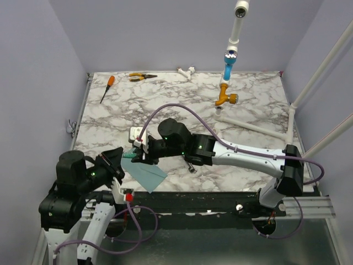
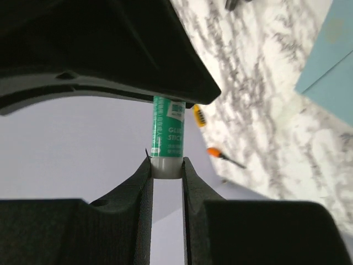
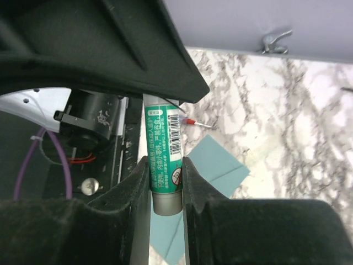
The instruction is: Place the letter into the envelope and seal it
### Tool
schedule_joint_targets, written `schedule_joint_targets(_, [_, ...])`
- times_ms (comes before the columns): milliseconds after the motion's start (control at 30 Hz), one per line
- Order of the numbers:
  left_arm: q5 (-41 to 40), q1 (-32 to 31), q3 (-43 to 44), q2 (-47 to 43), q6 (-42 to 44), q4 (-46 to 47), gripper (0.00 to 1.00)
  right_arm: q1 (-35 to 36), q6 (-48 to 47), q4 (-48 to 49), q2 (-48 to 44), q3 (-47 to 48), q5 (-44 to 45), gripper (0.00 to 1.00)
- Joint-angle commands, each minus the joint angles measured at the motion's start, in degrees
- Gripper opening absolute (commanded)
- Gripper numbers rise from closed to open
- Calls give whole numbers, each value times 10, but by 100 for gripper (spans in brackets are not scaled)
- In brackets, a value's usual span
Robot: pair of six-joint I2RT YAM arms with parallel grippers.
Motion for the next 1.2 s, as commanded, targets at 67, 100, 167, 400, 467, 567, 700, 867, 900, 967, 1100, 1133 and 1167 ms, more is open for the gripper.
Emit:
schedule_joint_targets(67, [29, -1, 147, 132, -215, -204, 0, -1, -82, 110, -41, -62, 118, 1])
schedule_joint_targets(100, [34, -1, 148, 137, -236, -208, 0, 0, -89, 119, -43, -70, 123, 0])
schedule_joint_targets(167, [47, -2, 144, 151, -273, -225, 0, 3, -105, 134, -46, -81, 131, 0])
schedule_joint_targets(400, [126, -3, 128, 188, -462, -231, 0, 13, -163, 221, -88, -168, 127, 1])
schedule_joint_targets(467, [145, -3, 130, 208, -519, -228, 0, 14, -173, 242, -98, -187, 124, 1])
schedule_joint_targets(567, [159, -3, 139, 235, -576, -223, 0, 16, -176, 247, -102, -195, 136, 1])
schedule_joint_targets(700, [172, -2, 138, 245, -626, -201, 43, 15, -129, 231, -108, -194, 156, 1])
schedule_joint_targets(867, [138, -3, 99, 145, -508, -124, 70, -2, -58, 148, -113, -182, 101, 1])
schedule_joint_targets(900, [131, -3, 79, 110, -467, -93, 74, -9, -41, 134, -112, -176, 72, 1])
schedule_joint_targets(967, [126, -2, 41, 42, -345, -58, 79, -20, -21, 108, -108, -163, 29, 1])
schedule_joint_targets(1100, [128, -3, -52, -80, -167, 45, 84, -22, 4, 38, -82, -112, -20, 1])
schedule_joint_targets(1133, [124, -3, -74, -101, -139, 71, 84, -22, 14, 28, -75, -96, -27, 1])
schedule_joint_targets(1167, [114, -3, -90, -121, -101, 96, 84, -23, 24, 15, -66, -83, -29, 1])
